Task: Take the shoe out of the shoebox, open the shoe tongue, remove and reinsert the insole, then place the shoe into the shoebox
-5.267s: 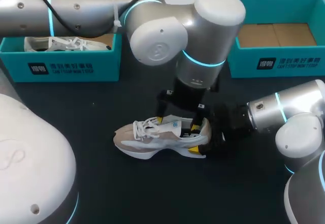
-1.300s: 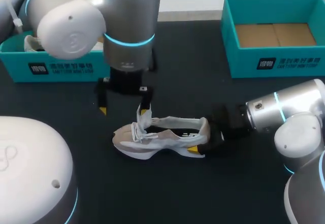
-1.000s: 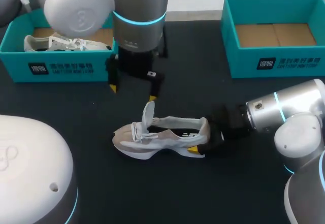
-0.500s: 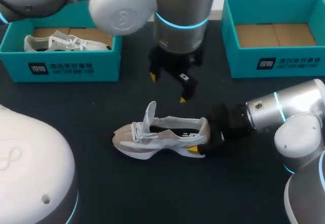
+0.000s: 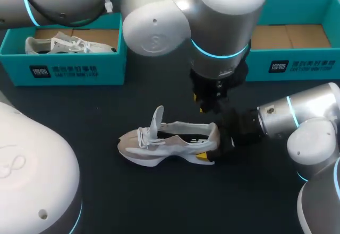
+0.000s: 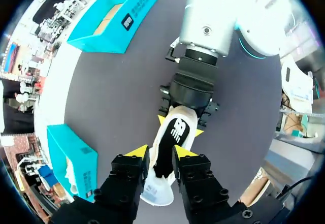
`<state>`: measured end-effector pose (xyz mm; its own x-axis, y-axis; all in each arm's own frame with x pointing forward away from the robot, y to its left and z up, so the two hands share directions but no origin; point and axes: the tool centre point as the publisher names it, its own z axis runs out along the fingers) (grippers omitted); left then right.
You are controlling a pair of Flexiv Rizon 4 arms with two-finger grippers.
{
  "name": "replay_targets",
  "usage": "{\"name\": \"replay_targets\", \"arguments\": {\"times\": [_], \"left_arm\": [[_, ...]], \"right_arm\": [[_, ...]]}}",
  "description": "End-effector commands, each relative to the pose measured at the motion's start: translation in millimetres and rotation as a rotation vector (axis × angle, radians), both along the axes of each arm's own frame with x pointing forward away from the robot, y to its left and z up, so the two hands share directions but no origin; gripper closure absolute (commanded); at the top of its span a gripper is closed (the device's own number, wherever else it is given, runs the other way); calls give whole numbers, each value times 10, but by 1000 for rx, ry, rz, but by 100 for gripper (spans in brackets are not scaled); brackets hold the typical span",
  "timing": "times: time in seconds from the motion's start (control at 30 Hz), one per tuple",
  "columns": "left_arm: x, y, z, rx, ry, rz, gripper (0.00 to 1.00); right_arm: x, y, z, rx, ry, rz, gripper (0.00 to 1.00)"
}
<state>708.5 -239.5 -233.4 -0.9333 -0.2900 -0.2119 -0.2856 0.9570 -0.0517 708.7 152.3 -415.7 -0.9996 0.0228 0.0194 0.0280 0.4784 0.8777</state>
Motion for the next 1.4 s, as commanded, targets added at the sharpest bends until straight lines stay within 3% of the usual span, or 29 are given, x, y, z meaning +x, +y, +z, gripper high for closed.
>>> {"name": "replay_targets", "arguments": {"times": [0.03,0.5,0.93,1.4], "left_arm": [[27,160,-23,-186,10,-538,100],[27,160,-23,-186,10,-538,100],[84,172,-676,-181,130,-540,100],[-139,198,-1201,-135,219,-468,100]], "right_arm": [[7,5,-30,-4,-1,-2,100],[7,5,-30,-4,-1,-2,100],[7,5,-30,-4,-1,-2,100],[7,5,-30,-4,-1,-2,100]]}}
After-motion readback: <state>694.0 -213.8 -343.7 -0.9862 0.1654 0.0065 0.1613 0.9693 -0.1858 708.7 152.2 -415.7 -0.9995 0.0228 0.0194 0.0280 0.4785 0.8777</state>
